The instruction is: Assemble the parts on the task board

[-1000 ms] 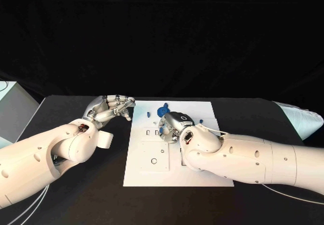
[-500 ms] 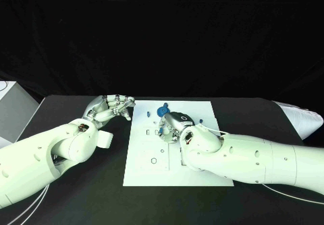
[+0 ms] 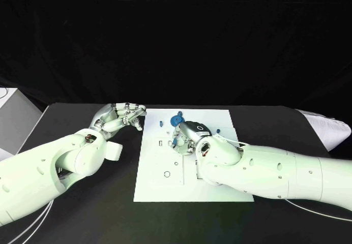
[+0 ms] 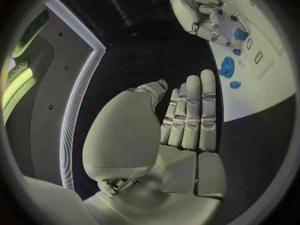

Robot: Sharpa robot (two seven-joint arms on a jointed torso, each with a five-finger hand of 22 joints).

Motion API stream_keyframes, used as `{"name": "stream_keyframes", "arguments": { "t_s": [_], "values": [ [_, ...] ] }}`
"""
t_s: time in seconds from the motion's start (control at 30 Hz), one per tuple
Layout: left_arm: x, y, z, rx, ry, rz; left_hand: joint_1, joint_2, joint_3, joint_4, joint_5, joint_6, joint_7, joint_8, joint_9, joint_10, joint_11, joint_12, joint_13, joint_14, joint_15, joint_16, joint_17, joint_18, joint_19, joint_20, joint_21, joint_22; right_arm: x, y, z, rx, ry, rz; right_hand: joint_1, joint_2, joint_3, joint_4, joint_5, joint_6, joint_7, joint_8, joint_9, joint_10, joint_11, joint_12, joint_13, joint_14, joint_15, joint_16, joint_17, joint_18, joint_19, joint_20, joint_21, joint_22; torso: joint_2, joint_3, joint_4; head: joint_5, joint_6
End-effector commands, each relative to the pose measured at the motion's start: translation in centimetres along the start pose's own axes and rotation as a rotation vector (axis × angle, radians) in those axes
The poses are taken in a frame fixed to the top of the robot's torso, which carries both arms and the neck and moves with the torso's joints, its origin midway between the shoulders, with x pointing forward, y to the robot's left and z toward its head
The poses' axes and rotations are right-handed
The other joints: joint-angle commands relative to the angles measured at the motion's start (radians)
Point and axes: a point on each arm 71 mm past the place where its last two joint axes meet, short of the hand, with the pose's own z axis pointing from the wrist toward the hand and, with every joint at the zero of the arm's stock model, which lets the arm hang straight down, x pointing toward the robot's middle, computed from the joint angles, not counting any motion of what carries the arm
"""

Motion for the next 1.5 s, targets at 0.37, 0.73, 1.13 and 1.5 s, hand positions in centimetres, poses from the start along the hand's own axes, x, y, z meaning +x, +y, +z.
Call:
{"name": "stream_keyframes", "arguments": {
  "t_s": [0.37,0.73,1.13,1.5],
  "values": [
    [0.4,0.3,0.1,-0.013,0.049,0.066,-0.021,-0.025,-0.015,0.009,-0.003,-0.031,-0.009,-0.020,0.000,0.012,-0.003,0.018,0.012,-0.005,0.001,0.008,0.000,0.006,-0.018,0.003,0.017,0.009,-0.9,0.0,-0.7,-0.062,-0.096,0.056,-0.006,0.012,-0.249,0.086,-0.139,-0.030,0.007,-0.025,-0.021,0.082,0.016,-0.020,0.241,0.102,0.015,0.004,0.263,-0.009,0.074,0.012,-0.004,0.192,-0.001,0.0023,-0.0007,0.003,0.005],
    [0.6,1.4,0.6,-0.109,0.049,0.213,-0.091,0.024,-0.188,0.018,-0.001,-0.084,-0.028,0.117,0.079,-0.100,-0.036,0.644,0.452,0.168,-0.023,0.441,0.406,-0.008,0.037,-0.019,0.209,0.173,-3.9,-2.3,-1.3,-0.136,-0.189,0.253,0.027,0.043,-0.259,0.084,-0.097,-0.052,0.019,-0.045,-0.032,0.067,0.026,-0.035,0.229,0.102,0.024,0.004,0.263,-0.004,0.066,0.021,-0.025,0.174,-0.016,0.0089,-0.0098,0.012,0.016],
    [2.4,2.4,2.6,-0.350,0.218,0.569,-0.198,0.060,-0.137,0.025,0.000,-0.114,-0.064,0.336,0.193,0.057,-0.068,1.150,0.911,0.380,-0.053,0.729,0.786,-0.079,0.248,-0.043,0.525,0.619,-9.0,-8.5,-0.5,-0.026,-0.219,0.502,0.071,0.055,-0.221,0.081,0.088,-0.010,0.002,0.009,-0.015,0.044,0.010,-0.055,0.209,0.097,0.010,-0.005,0.241,0.005,0.052,0.008,-0.061,0.144,-0.048,0.0276,-0.0178,0.031,0.008],
    [4.7,2.3,5.5,-0.556,0.335,0.831,-0.251,0.045,-0.077,0.026,-0.002,-0.121,-0.073,0.377,0.223,0.114,-0.076,1.218,1.001,0.408,-0.061,0.764,0.849,-0.095,0.291,-0.049,0.579,0.708,-10.6,-12.3,-0.1,0.076,-0.230,0.524,0.071,0.053,-0.217,0.079,0.122,-0.023,0.003,0.011,-0.015,0.043,0.011,-0.057,0.207,0.097,0.009,-0.005,0.240,0.006,0.052,0.007,-0.063,0.143,-0.062,0.0439,-0.0198,0.041,-0.006]
  ]
}}
